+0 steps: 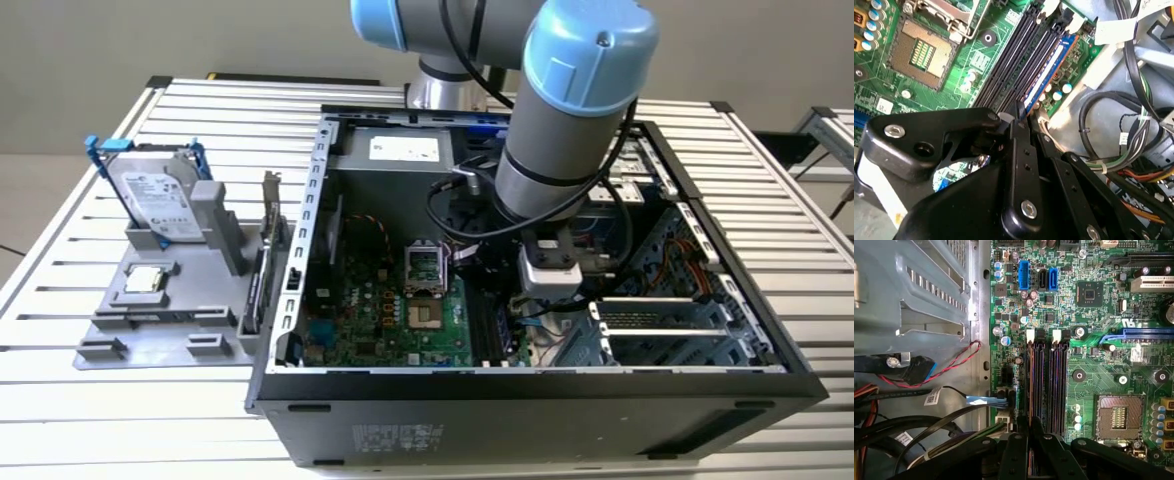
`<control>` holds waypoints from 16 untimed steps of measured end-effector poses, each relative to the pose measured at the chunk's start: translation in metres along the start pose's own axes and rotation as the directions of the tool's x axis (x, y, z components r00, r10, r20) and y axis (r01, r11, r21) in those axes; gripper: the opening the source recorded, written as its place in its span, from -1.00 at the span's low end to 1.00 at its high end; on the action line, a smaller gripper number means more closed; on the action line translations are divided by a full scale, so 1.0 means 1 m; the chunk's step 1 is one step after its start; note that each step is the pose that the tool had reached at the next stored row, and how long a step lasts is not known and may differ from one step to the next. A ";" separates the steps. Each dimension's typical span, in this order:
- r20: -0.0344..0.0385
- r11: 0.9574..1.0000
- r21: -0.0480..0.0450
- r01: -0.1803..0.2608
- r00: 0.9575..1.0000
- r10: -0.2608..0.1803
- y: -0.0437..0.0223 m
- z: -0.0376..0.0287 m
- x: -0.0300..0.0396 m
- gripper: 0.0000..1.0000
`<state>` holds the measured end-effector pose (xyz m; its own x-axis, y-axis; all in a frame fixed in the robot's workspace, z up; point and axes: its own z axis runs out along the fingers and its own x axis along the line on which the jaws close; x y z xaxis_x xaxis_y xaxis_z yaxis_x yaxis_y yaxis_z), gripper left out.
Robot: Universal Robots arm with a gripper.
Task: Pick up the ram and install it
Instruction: 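Insert the ram into the slot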
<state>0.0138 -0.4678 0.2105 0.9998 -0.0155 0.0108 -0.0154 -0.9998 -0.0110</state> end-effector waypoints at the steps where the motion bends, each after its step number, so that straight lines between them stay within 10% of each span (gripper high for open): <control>1: 0.000 1.000 0.000 0.000 1.000 0.000 0.0000 0.0001 0.0000 -1.00; 16: 0.000 1.000 0.000 0.000 1.000 0.000 0.0000 0.0002 0.0000 -1.00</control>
<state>0.0139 -0.4678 0.2102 0.9998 -0.0155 0.0109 -0.0154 -0.9998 -0.0111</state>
